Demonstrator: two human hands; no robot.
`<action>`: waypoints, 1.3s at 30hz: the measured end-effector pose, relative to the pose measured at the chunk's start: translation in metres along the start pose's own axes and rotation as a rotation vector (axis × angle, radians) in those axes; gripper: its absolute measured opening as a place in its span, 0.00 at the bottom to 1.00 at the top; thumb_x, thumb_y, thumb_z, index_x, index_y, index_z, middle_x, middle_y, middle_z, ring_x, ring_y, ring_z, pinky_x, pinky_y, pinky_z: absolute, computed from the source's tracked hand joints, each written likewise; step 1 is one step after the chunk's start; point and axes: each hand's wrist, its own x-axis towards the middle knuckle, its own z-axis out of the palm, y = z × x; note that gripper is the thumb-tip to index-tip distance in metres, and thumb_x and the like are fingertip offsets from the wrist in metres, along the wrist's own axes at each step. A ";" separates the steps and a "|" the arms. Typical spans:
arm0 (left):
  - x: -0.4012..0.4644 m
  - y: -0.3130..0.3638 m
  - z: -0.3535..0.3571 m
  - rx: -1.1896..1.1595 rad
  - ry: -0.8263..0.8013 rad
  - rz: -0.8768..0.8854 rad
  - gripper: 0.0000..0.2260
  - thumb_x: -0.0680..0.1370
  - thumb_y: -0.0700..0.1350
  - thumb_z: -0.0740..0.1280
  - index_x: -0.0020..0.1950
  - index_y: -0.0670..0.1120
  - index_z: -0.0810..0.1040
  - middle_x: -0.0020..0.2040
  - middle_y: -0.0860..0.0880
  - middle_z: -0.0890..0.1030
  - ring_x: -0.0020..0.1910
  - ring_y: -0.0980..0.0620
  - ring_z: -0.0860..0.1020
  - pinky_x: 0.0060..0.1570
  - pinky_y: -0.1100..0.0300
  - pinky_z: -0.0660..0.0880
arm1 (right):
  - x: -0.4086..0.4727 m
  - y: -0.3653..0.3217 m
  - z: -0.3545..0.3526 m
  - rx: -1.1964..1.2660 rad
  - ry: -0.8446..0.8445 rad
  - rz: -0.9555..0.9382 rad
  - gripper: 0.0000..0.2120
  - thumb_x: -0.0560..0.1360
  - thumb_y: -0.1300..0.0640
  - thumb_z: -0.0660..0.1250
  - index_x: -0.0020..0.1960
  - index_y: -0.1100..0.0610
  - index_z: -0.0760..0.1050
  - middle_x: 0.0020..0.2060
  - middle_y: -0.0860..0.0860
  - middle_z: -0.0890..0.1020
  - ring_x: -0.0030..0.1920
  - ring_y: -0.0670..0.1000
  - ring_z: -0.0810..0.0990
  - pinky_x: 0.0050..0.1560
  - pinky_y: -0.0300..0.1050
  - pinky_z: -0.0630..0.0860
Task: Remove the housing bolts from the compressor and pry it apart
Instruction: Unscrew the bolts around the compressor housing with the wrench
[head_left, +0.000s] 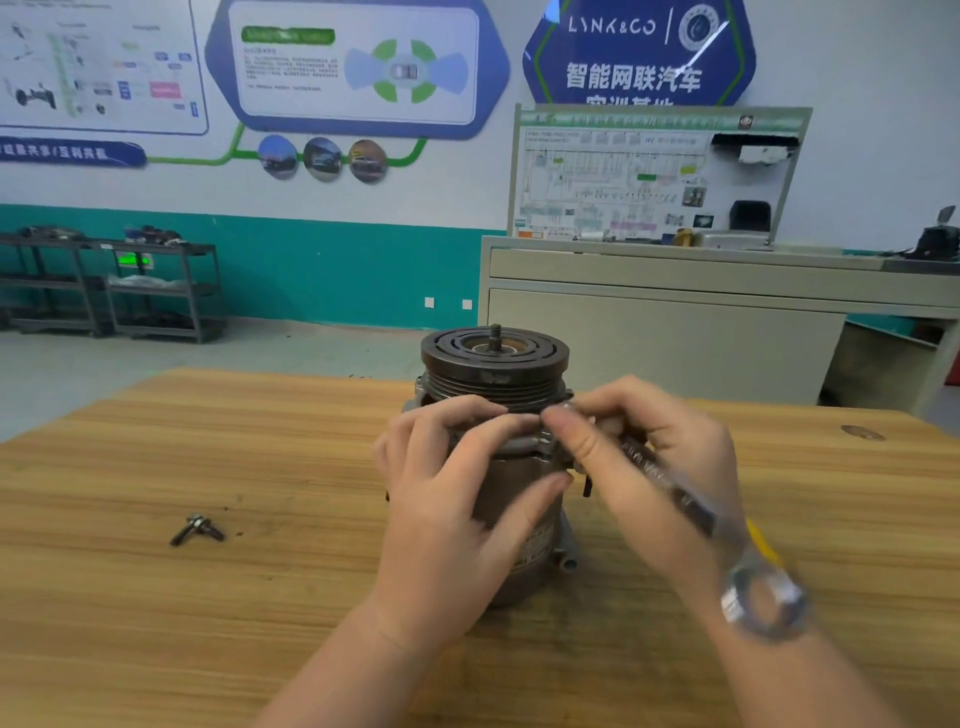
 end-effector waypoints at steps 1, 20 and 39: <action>0.000 -0.001 -0.001 0.026 -0.006 0.021 0.12 0.77 0.59 0.63 0.57 0.56 0.74 0.57 0.56 0.71 0.58 0.57 0.65 0.56 0.47 0.68 | -0.002 -0.002 0.002 -0.081 -0.028 -0.078 0.11 0.73 0.44 0.69 0.39 0.51 0.79 0.28 0.45 0.77 0.30 0.42 0.74 0.33 0.33 0.69; -0.005 -0.119 -0.059 0.757 -0.091 -1.337 0.22 0.79 0.52 0.58 0.62 0.36 0.76 0.69 0.33 0.64 0.68 0.35 0.60 0.68 0.42 0.56 | 0.005 -0.014 0.003 0.584 0.369 0.341 0.09 0.71 0.47 0.73 0.35 0.48 0.80 0.29 0.52 0.83 0.25 0.51 0.82 0.27 0.37 0.77; 0.012 -0.051 -0.023 -0.522 -0.319 -0.743 0.33 0.65 0.70 0.65 0.68 0.62 0.65 0.59 0.70 0.71 0.55 0.79 0.69 0.47 0.79 0.69 | -0.003 -0.022 0.017 0.178 0.414 0.071 0.16 0.75 0.34 0.61 0.36 0.43 0.77 0.30 0.45 0.83 0.20 0.46 0.77 0.24 0.41 0.70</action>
